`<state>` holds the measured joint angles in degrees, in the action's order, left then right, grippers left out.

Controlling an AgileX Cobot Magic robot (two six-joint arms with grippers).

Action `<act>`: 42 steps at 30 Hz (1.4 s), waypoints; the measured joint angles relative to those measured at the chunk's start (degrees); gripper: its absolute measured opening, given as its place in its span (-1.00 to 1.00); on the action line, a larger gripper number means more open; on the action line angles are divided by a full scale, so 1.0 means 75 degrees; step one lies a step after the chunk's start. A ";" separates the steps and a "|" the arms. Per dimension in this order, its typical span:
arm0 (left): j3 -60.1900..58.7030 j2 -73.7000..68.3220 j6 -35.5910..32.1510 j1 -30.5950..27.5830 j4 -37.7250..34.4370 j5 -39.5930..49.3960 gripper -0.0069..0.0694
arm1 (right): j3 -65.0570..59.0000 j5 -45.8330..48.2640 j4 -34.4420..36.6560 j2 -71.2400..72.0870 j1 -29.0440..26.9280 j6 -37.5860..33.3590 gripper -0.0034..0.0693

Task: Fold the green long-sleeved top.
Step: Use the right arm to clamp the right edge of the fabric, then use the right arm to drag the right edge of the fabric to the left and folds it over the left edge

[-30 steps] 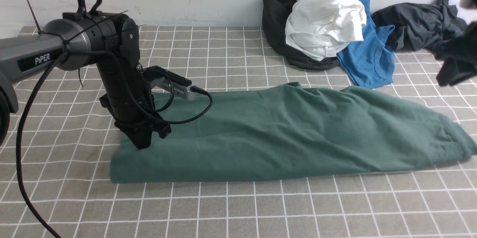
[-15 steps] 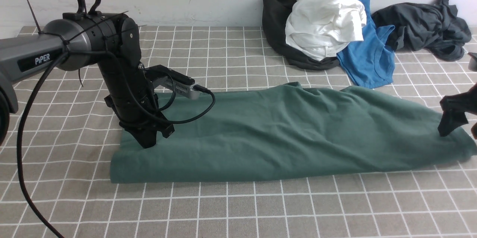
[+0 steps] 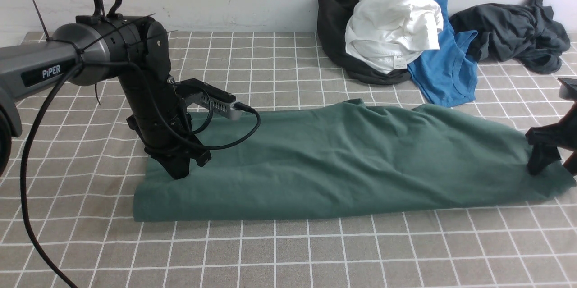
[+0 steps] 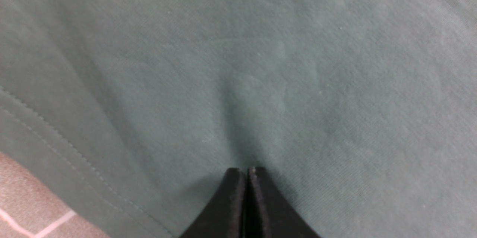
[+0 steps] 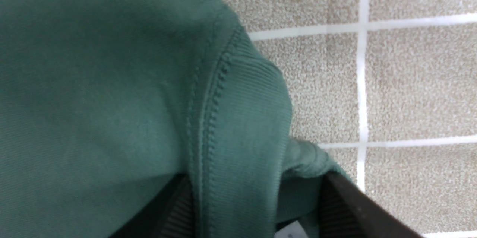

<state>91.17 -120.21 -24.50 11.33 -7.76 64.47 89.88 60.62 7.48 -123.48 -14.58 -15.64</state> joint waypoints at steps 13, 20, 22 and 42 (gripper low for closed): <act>-0.0006 0.0002 -0.0013 0.0000 0.0000 -0.0006 -0.84 | -0.0051 0.0000 -0.0359 0.0486 0.0233 -0.0007 -0.79; -0.0021 0.0636 -0.0054 -0.0048 0.0274 0.0171 -0.84 | 0.0194 0.0383 -0.1224 0.1780 0.0239 0.0104 -0.79; -0.0021 0.1126 -0.0054 -0.0129 0.0355 0.0179 -0.84 | 0.0498 0.0638 -0.1275 0.2175 0.0245 0.0136 -0.79; -0.0021 0.3706 -0.0054 -0.0297 0.0366 0.0757 -0.84 | 0.3098 0.0127 0.1347 0.1323 0.5076 -0.0010 -0.79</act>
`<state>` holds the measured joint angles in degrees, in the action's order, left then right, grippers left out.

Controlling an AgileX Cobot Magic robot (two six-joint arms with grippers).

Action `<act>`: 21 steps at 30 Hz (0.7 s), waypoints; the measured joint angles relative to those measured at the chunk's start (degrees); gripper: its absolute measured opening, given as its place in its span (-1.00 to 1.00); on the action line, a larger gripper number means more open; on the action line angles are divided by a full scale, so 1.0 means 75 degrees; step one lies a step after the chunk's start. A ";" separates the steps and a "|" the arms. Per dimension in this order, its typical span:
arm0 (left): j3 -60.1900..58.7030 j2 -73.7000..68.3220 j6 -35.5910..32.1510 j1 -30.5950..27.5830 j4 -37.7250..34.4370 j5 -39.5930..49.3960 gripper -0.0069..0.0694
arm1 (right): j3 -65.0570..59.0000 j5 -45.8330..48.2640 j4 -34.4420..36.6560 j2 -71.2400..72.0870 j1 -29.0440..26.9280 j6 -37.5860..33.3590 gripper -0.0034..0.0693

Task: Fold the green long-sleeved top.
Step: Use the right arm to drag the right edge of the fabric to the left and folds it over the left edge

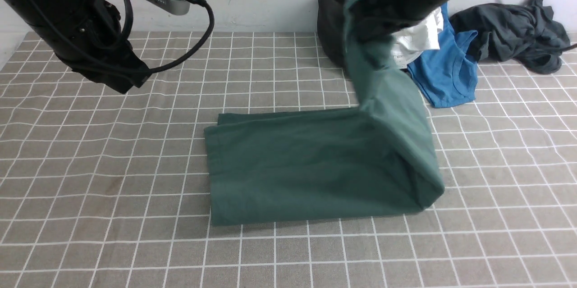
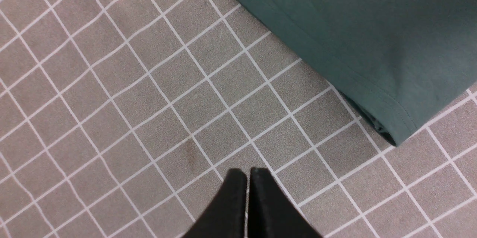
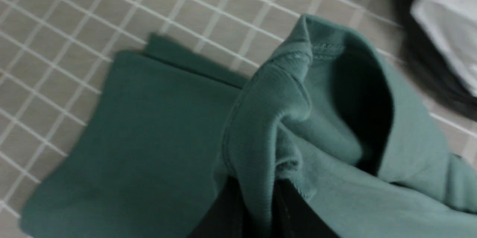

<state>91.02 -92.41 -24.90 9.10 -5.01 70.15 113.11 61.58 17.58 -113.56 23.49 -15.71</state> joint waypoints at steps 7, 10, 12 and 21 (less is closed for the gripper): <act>0.0000 0.0289 0.0000 -0.0003 0.0000 0.0090 -0.84 | 0.0000 -0.1324 0.0717 -0.1334 0.1193 0.0000 -0.79; 0.0000 0.0289 0.0000 -0.0003 0.0000 0.0090 -0.84 | 0.0000 -0.1646 0.0816 -0.1746 0.1381 0.0000 -0.75; 0.0000 0.0289 0.0000 -0.0003 0.0000 0.0090 -0.84 | 0.0000 -0.1716 0.0934 -0.1901 0.1421 -0.0008 -0.67; 0.0000 0.0289 0.0000 -0.0003 0.0000 0.0094 -0.84 | 0.0212 -0.1674 0.1351 -0.1838 0.1378 -0.0507 0.37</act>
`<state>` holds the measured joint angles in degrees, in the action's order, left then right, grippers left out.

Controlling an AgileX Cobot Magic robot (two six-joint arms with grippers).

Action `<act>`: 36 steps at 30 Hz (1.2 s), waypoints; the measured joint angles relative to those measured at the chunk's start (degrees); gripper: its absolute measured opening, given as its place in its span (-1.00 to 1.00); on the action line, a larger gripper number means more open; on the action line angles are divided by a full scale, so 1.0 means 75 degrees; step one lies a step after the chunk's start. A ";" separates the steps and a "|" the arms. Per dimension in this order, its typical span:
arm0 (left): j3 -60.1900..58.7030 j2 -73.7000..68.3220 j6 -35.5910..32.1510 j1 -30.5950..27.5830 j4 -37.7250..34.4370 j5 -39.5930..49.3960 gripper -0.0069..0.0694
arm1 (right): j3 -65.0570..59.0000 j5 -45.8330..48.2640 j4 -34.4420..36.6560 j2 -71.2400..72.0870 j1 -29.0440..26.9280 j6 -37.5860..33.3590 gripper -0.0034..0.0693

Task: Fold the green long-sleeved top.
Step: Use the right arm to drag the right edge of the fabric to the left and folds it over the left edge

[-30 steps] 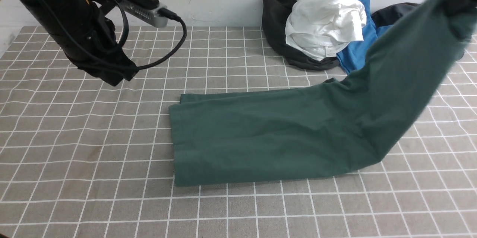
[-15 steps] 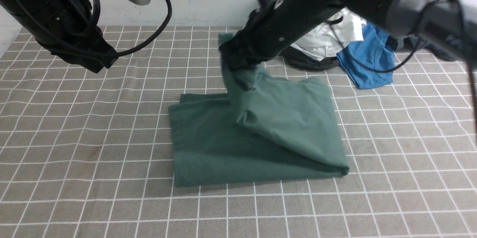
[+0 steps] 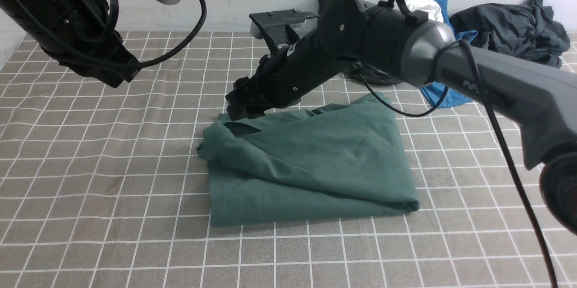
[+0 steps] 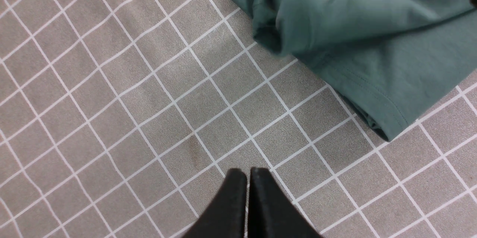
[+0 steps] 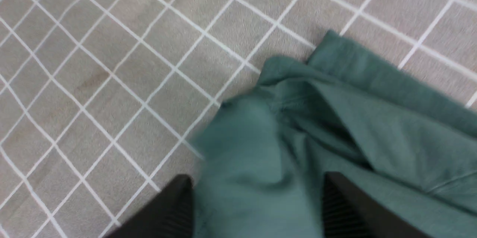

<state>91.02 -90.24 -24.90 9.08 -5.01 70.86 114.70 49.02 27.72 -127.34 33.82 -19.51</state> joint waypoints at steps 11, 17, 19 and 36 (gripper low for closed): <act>0.0000 0.0000 0.0000 0.0000 0.0000 0.0000 -0.84 | 0.0351 0.0468 -0.1446 -0.0216 -0.0304 0.0177 0.47; 0.0000 0.0000 0.0000 0.0000 0.0000 -0.0008 -0.84 | 0.0351 0.0857 -0.0839 -0.1003 0.0012 0.0209 0.16; 0.0000 0.0000 0.0000 0.0000 0.0000 -0.0008 -0.84 | 0.0351 0.0954 -0.0702 -0.1161 0.0166 0.0087 0.11; -0.0294 0.0697 0.0159 0.0000 -0.0354 -0.0001 -0.84 | 0.0351 0.2785 -0.2313 -0.0012 0.0403 -0.0417 0.36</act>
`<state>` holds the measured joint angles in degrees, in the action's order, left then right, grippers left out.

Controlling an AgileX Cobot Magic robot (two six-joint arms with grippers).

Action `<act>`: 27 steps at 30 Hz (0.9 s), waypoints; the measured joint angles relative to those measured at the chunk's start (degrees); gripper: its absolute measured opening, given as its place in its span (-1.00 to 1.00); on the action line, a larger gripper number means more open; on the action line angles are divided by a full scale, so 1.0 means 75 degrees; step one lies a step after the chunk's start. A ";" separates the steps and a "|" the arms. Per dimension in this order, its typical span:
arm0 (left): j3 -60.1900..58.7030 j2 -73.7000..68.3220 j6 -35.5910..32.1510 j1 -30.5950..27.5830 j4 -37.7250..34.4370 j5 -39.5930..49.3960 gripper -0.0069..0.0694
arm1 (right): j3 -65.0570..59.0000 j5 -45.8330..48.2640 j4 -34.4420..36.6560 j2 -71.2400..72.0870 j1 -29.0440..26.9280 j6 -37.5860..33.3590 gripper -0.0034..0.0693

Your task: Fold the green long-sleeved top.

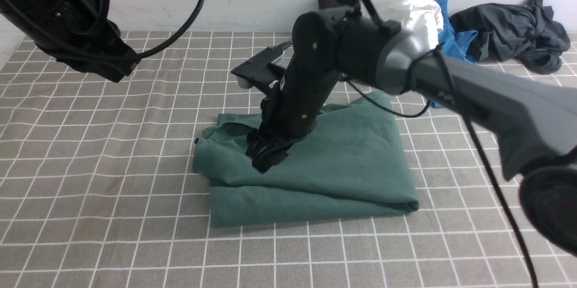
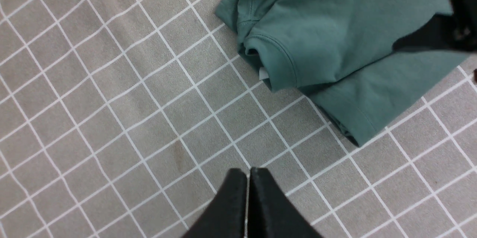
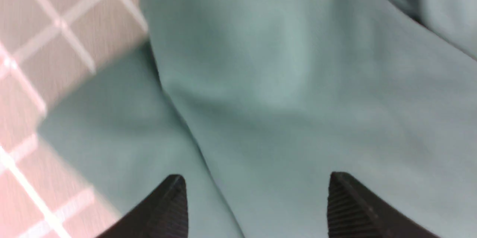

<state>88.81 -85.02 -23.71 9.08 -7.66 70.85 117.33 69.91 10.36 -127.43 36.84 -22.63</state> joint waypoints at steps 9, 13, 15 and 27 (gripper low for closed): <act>-0.1994 0.2254 0.0279 0.0000 0.0050 -0.0726 -0.84 | -0.0671 0.0163 -0.0694 0.2125 -0.0644 0.0914 -0.13; -0.3461 0.3829 0.0663 0.0000 0.0140 -0.1489 -0.84 | -0.1740 0.0198 -0.0702 0.3639 -0.0695 0.0928 -0.51; -0.4185 0.4631 0.0859 0.0000 0.0281 -0.1781 -0.84 | -0.2402 0.0224 -0.0675 0.4344 -0.0695 0.0928 -0.67; -0.6806 0.8603 0.2435 0.0000 0.1022 -0.2695 -0.84 | -0.6245 -0.1414 0.0038 0.8006 -0.0695 0.1006 -0.94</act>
<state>37.77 -20.50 -5.45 9.08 0.00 50.64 70.50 59.31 10.65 -67.38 31.63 -15.09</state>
